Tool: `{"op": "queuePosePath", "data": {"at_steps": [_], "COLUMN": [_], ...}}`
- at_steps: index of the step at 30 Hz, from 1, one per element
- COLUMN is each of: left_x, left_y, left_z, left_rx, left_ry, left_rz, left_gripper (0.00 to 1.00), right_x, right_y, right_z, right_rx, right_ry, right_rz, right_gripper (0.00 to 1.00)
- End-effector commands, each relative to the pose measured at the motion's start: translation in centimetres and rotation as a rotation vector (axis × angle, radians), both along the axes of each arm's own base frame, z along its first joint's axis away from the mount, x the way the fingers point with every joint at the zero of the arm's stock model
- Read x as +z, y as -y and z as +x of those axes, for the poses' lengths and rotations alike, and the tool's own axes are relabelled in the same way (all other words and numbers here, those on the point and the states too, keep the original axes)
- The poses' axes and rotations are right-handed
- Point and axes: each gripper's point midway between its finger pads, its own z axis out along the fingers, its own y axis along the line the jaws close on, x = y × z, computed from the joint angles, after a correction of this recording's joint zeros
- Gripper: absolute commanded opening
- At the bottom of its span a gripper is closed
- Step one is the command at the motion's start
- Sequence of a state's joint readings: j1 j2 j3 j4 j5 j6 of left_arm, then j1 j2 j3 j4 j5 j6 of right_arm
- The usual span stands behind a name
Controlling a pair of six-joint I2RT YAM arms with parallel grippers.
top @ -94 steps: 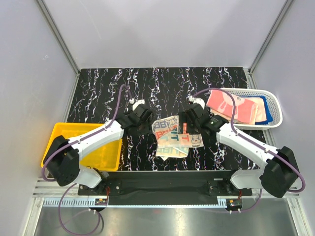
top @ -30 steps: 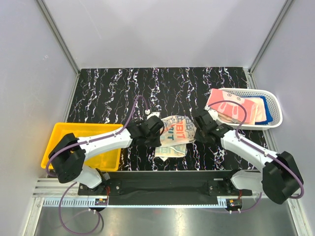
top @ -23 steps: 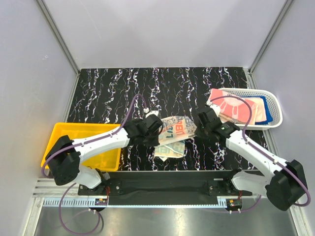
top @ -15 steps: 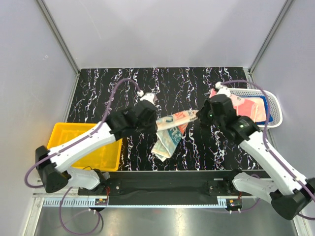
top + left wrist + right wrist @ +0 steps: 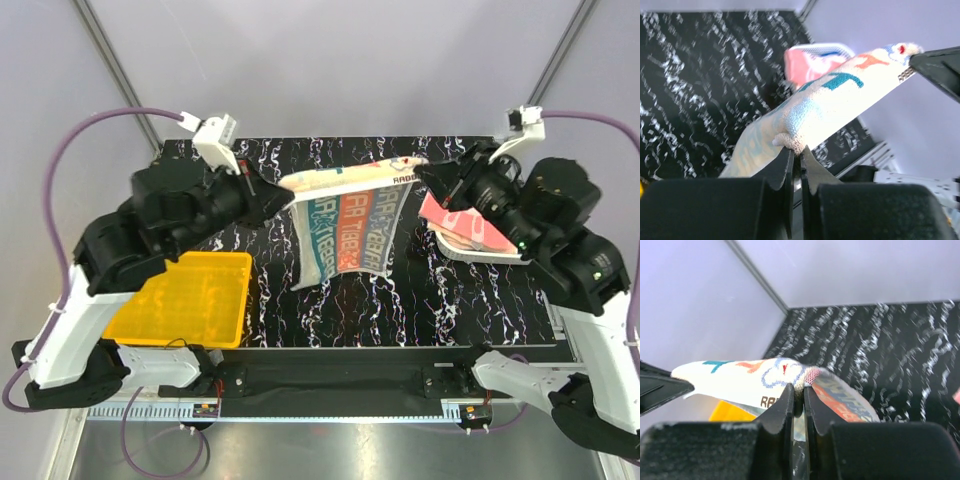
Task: Fold and stack the towels
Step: Flatten out the crumpled towel
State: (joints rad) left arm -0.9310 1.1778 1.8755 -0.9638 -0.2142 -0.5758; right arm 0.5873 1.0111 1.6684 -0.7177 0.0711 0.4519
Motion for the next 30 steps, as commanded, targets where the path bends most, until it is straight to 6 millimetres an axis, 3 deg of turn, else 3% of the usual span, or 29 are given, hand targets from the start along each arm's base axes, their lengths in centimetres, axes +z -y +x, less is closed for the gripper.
{"op": "queuePosePath", "data": {"at_steps": [1, 9, 12, 14, 15, 17, 18, 19, 20, 21, 23, 24, 25, 26, 27, 28, 29, 30], "left_x": [2.7, 4.9, 4.7, 3.5, 2.0, -0.5, -1.8, -2.6, -4.6, -5.6, -9.9, -11.7, -11.7, -12.3, -16.3, -17.3, -16.7, -19.6], "left_y": [-2.6, -3.4, -3.4, -3.3, -1.7, -1.6, -0.8, -1.5, -0.7, -1.5, -1.4, -2.5, -2.8, -3.0, -3.4, -3.6, -3.3, -3.0], "left_z": [-1.6, -1.7, -0.6, 1.9, 2.7, 6.5, 7.9, 9.9, 12.8, 14.8, 19.8, 22.2, 24.0, 25.7, 28.8, 30.2, 31.8, 33.4], "left_rx": [-0.001, 0.037, 0.071, 0.103, 0.035, 0.067, 0.041, 0.071, 0.077, 0.084, 0.124, 0.166, 0.180, 0.186, 0.214, 0.224, 0.217, 0.204], "left_ry": [0.061, 0.076, 0.073, 0.033, -0.011, -0.073, -0.093, -0.110, -0.150, -0.179, -0.254, -0.286, -0.279, -0.281, -0.356, -0.373, -0.355, -0.413], "left_rz": [-0.015, -0.108, -0.101, -0.089, -0.093, -0.094, -0.096, -0.098, -0.095, -0.108, -0.092, -0.084, -0.091, -0.087, -0.064, -0.061, -0.083, -0.086], "left_gripper": [0.00, 0.00, 0.00, 0.00, 0.00, 0.00, 0.00, 0.00, 0.00, 0.00, 0.00, 0.00, 0.00, 0.00, 0.00, 0.00, 0.00, 0.00], "right_x": [4.1, 6.8, 6.0, 4.8, 3.3, 1.7, -0.5, -1.6, -2.5, -5.1, -7.5, -10.1, -11.2, -14.4, -14.4, -15.5, -17.7, -18.8], "right_y": [0.6, 0.5, -0.1, -0.5, -1.4, -1.3, -1.8, -2.5, -2.9, -2.2, -2.4, -2.3, -2.6, -2.8, -1.5, -1.7, -1.7, -1.3], "right_z": [-1.3, -1.9, -0.3, 1.2, 2.7, 5.1, 7.6, 8.6, 10.1, 13.6, 16.8, 20.0, 21.4, 24.5, 26.5, 27.8, 30.2, 31.2], "right_rx": [0.028, 0.045, 0.028, 0.006, 0.002, -0.052, -0.068, -0.018, 0.005, -0.024, -0.027, -0.041, -0.021, -0.029, -0.052, -0.031, -0.037, -0.040], "right_ry": [0.096, 0.117, 0.096, 0.066, 0.036, 0.000, -0.050, -0.075, -0.095, -0.166, -0.204, -0.249, -0.260, -0.309, -0.307, -0.328, -0.369, -0.393], "right_rz": [0.006, 0.038, 0.008, -0.021, -0.058, -0.099, -0.141, -0.141, -0.133, -0.141, -0.171, -0.197, -0.194, -0.192, -0.172, -0.156, -0.149, -0.146], "right_gripper": [0.00, 0.00, 0.00, 0.00, 0.00, 0.00, 0.00, 0.00, 0.00, 0.00, 0.00, 0.00, 0.00, 0.00, 0.00, 0.00, 0.00, 0.00]}}
